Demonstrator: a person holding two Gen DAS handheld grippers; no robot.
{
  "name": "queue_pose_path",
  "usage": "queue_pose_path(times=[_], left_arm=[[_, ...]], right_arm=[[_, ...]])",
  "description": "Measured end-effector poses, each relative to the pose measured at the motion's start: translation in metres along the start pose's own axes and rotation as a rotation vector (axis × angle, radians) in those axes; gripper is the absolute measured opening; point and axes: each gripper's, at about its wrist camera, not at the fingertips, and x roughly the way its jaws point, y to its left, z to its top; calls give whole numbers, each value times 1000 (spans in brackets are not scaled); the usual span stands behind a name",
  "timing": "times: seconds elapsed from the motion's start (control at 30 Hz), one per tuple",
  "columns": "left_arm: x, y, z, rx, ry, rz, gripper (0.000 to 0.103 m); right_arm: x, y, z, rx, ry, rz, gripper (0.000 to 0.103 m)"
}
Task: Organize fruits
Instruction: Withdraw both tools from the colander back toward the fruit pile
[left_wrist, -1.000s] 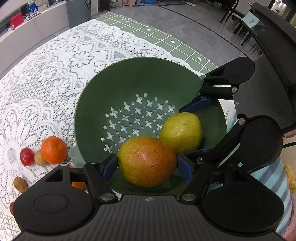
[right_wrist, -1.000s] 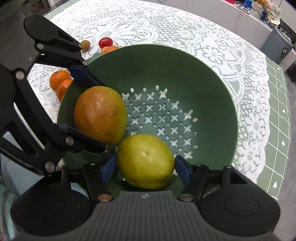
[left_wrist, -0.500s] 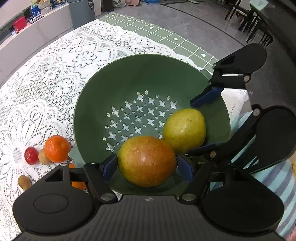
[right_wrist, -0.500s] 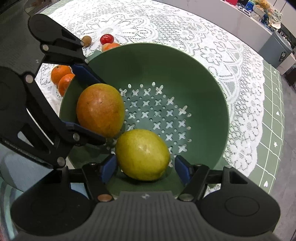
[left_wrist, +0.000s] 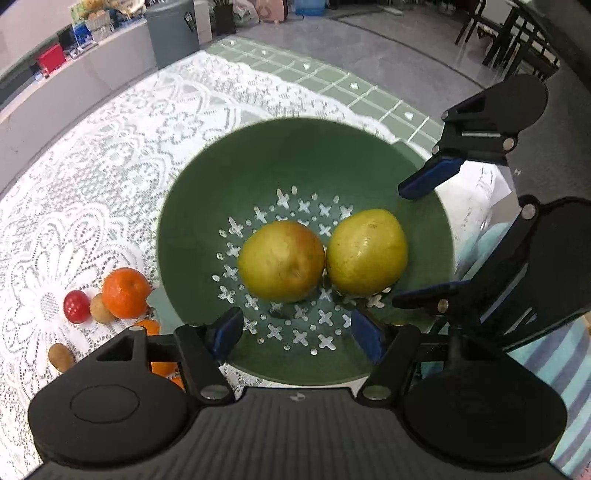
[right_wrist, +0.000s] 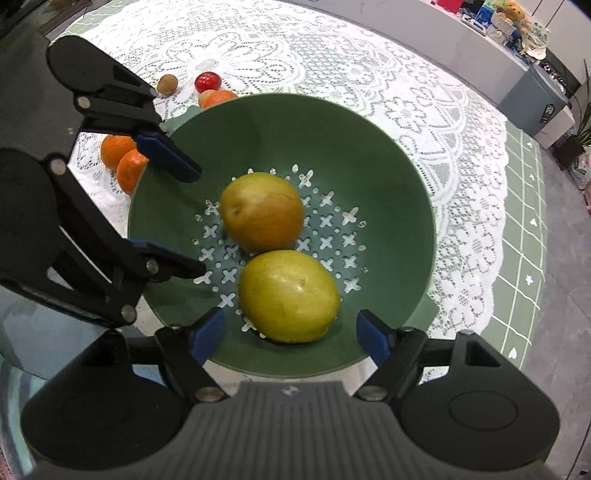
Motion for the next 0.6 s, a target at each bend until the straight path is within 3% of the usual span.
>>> queue_pose_path(times=[0.33,0.6], left_arm=[[-53,4,-13,-40,-180,38,79],[-85,24,-36,-140,-296,106,79]], right_arm=[[-36,11,1,56,-115,-72,76],[-59,31,-1,304,-372,-84,84]])
